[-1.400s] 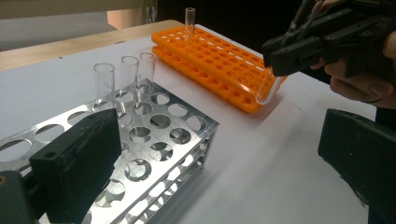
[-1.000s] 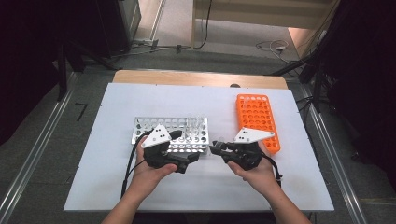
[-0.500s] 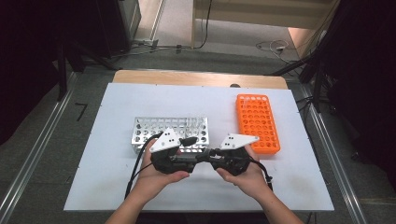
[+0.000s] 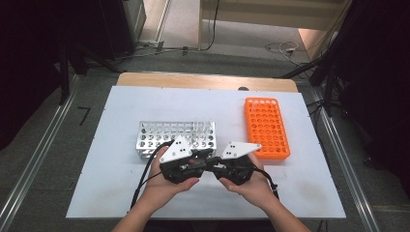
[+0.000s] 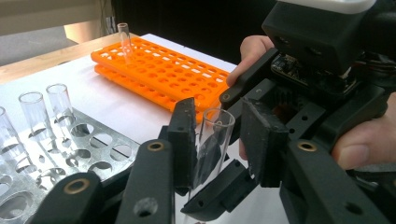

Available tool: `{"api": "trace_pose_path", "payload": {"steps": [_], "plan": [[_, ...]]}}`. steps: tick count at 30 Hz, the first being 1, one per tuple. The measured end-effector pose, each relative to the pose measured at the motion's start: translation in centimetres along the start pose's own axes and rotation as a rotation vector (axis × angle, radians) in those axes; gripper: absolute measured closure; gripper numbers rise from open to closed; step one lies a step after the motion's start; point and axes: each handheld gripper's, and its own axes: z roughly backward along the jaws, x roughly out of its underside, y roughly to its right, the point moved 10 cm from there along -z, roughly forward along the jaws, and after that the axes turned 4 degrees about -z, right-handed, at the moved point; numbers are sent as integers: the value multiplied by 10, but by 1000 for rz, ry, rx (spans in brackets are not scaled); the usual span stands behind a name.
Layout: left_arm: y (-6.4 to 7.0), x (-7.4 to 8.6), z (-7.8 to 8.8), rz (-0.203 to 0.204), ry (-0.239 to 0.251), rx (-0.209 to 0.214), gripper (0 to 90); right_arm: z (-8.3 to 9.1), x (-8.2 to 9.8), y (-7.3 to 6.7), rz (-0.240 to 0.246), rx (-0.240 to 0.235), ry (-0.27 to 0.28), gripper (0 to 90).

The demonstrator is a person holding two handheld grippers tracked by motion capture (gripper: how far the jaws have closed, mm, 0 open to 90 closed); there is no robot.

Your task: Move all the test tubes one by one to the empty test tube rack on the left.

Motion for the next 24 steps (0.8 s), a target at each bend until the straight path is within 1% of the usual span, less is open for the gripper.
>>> {"api": "trace_pose_path", "payload": {"steps": [2, 5, 10, 16, 21, 23, 24], "plan": [[0, 1, 0, -8, -4, -4, 698, 0, 0, -1, 1, -4, 0, 733], [-1, 1, 0, -9, -5, -3, 723, 0, 0, -2, 1, -6, -2, 733], [-1, 1, 1, -18, -3, -6, 733, 0, 0, -2, 3, -7, -1, 733], [-2, 0, 1, -29, -1, -21, 745, 1, 0, -1, -2, -9, -1, 733], [-3, 0, 0, -27, 1, -29, 750, 1, 0, 0, 3, -9, -2, 728], [-4, -1, 1, -23, 6, -30, 751, 1, 0, 1, -2, -11, -1, 708], [-5, -1, 1, -24, 8, -31, 751, 1, 0, 1, -4, -14, -2, 676]]}}
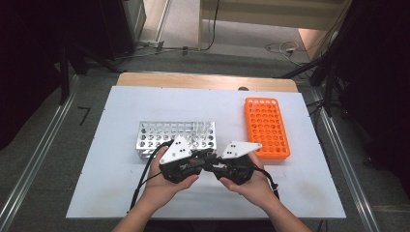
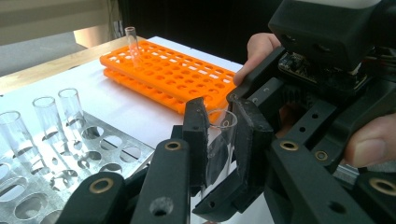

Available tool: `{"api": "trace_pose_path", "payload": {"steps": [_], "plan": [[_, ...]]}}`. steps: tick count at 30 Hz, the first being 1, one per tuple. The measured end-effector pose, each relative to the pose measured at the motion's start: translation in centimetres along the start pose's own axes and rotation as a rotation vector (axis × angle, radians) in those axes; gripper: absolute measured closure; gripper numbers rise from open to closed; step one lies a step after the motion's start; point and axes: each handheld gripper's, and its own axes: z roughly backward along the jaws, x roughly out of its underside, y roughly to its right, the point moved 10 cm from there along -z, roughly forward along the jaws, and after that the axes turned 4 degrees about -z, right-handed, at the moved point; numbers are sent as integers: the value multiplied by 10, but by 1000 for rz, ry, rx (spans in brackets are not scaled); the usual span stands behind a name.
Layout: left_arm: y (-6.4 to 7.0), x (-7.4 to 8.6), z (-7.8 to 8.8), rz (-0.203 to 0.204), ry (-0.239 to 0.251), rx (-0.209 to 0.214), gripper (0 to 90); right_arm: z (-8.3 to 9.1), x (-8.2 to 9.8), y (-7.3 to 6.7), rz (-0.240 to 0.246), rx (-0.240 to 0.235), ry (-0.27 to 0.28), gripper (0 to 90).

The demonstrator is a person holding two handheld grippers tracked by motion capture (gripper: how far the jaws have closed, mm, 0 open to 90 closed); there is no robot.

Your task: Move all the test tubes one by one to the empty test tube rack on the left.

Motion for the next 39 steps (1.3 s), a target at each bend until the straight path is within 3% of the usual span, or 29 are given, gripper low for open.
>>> {"api": "trace_pose_path", "payload": {"steps": [3, 5, 10, 14, 28, 32, 39], "plan": [[-2, -1, 1, 2, 3, -6, 751, 2, 0, 1, 7, -19, 3, 597], [-4, -2, 2, 6, 9, -16, 751, 3, 0, 2, 13, -17, 15, 498], [-10, -5, 5, 10, 14, -31, 752, 6, 0, 8, 12, 19, 18, 118], [-15, -6, 7, 14, 17, -46, 751, 12, -1, 11, -6, -8, 39, 1], [-35, -12, 15, 29, 25, -92, 751, 31, 0, 39, -78, -8, 102, 0], [-43, -17, 17, 29, 34, -108, 751, 34, 2, 44, -85, -16, 97, 0], [-58, -23, 20, 36, 40, -136, 751, 37, 6, 55, -98, 17, 103, 0]]}}
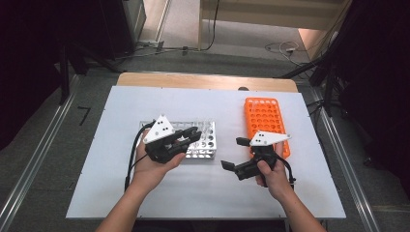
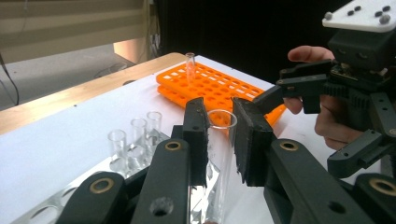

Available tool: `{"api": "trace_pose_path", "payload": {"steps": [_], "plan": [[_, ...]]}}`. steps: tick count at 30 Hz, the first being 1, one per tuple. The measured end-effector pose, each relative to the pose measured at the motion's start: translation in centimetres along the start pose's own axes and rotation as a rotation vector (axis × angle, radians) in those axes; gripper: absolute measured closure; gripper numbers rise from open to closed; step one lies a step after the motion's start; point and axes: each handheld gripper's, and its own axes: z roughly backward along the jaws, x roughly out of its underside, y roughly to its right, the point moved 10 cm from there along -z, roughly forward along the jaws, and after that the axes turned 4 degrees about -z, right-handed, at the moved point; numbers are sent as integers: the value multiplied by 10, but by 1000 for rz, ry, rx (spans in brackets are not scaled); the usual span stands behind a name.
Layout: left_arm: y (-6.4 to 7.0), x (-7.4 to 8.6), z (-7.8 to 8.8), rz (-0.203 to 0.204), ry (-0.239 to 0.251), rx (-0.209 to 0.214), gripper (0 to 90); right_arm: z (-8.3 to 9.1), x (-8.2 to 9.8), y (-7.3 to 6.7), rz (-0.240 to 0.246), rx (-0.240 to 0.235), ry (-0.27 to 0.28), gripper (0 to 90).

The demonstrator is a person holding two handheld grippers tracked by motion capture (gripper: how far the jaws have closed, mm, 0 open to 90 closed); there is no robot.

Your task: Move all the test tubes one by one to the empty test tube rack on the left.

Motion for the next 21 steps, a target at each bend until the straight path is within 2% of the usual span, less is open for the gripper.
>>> {"api": "trace_pose_path", "payload": {"steps": [8, 21], "plan": [[-26, -4, -4, 32, 7, -40, 752, 5, -1, 11, -19, 31, 26, 0], [-59, -9, -21, 49, 6, -99, 752, 10, 0, 20, -26, 46, 37, 0]]}}
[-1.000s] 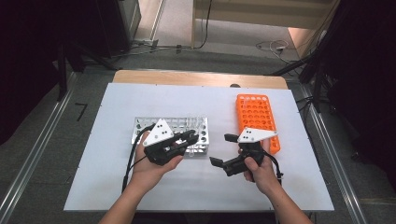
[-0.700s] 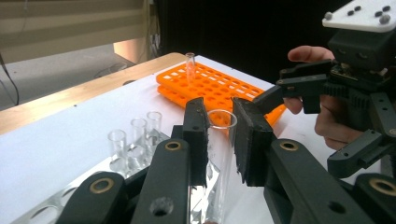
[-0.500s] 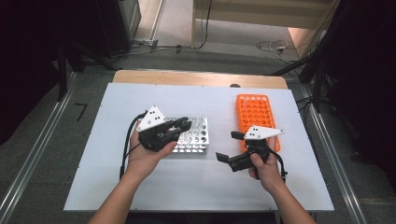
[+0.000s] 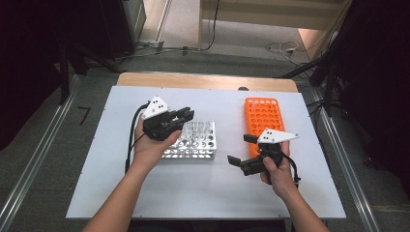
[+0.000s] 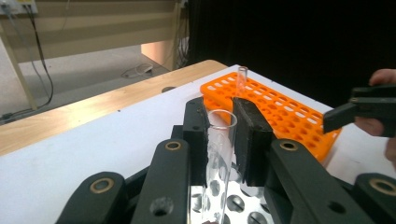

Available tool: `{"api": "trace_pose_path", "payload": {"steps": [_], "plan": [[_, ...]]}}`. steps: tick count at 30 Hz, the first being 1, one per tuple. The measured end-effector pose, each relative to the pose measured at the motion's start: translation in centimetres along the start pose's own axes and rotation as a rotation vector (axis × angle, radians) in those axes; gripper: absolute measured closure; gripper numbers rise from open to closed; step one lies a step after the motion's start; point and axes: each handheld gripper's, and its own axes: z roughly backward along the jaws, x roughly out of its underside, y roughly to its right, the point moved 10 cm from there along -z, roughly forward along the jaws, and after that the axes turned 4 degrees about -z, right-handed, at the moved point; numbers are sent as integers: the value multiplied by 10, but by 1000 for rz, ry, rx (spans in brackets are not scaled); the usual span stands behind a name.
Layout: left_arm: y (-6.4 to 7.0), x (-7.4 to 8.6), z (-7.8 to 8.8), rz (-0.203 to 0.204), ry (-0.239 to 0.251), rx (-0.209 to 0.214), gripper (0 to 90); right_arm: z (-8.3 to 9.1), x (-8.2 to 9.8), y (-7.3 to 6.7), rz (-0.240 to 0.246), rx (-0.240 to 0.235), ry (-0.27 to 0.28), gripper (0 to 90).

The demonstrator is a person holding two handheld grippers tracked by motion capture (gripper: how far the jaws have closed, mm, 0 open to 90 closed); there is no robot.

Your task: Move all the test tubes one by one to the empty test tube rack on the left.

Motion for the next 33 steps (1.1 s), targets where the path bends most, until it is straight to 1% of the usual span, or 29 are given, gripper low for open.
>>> {"api": "trace_pose_path", "payload": {"steps": [2, 8, 14, 18, 20, 26, 31, 33], "plan": [[-5, 0, -3, -4, -3, -12, 752, 0, 1, 0, 0, -4, -2, 0], [-15, -1, -11, 7, 3, -35, 752, -1, 1, 0, -2, -6, -4, 0], [-23, -1, -17, 2, 1, -57, 752, 0, 2, 1, -4, -8, -5, 0], [-26, 1, -22, 5, 2, -65, 752, 1, 2, 0, 2, -19, -4, 0], [-27, 3, -24, 10, -5, -70, 752, 1, 2, -1, 1, -22, -4, 0], [-31, 9, -30, 9, -18, -93, 752, 1, 1, 0, 1, -17, -1, 0], [-30, 15, -35, 7, -35, -94, 752, 3, 1, -1, 9, -30, 6, 0], [-30, 18, -35, 2, -45, -96, 752, 3, 1, -1, 8, -27, 4, 0]]}}
